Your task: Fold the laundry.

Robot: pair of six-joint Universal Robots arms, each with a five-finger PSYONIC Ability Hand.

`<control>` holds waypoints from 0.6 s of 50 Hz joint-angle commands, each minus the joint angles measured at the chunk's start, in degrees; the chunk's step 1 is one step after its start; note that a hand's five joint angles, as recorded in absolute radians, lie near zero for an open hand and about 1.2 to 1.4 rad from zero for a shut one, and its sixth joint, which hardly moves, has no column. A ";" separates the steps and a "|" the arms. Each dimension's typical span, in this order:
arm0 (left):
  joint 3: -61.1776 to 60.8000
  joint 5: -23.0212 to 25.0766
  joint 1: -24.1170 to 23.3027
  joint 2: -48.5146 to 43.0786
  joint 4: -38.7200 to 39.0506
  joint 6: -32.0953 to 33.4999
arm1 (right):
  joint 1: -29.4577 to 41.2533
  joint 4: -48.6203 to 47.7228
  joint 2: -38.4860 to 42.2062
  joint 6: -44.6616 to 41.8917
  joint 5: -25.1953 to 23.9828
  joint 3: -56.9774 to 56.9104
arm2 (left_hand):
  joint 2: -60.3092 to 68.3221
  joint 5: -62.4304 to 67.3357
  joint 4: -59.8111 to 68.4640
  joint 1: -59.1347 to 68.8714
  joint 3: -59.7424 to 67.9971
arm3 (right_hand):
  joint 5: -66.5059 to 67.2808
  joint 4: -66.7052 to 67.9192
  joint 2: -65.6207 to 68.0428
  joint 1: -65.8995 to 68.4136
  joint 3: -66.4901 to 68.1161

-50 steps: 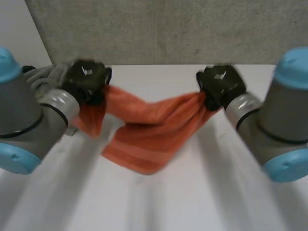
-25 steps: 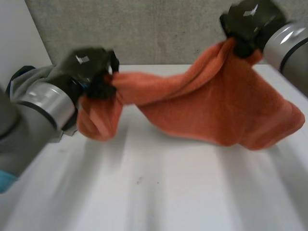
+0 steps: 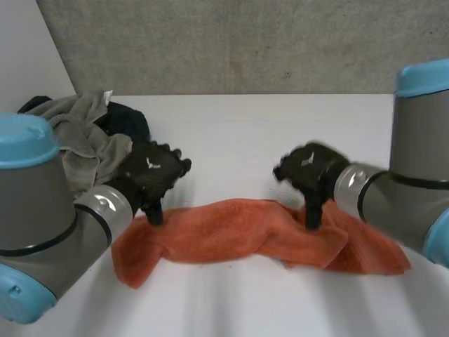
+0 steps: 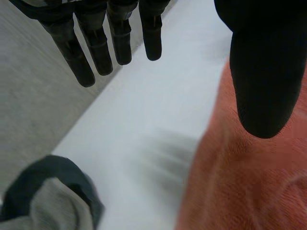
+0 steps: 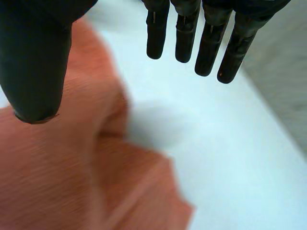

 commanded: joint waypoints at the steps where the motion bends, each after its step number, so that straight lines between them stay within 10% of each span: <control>1: 6.15 0.23 0.43 -1.75 0.27 -7.82 | -5.73 -4.14 -2.27 5.40 1.16 -0.40 | 0.11 0.66 0.30 -0.09 -0.27 | 0.03 -0.14 -1.87 1.48 -0.63; 22: 11.53 -3.11 -2.83 -19.51 -0.08 -8.99 | -15.75 -4.84 -2.62 -5.50 -0.42 13.31 | 15.40 15.96 15.60 15.21 15.02 | 0.87 0.70 -1.03 2.32 0.21; 30: 11.61 -4.96 -2.56 -19.86 -0.08 -7.40 | -16.80 -4.66 -2.62 -5.85 -4.90 14.01 | 59.47 60.02 59.66 59.27 59.09 | -3.32 -3.49 -5.22 -1.86 -3.98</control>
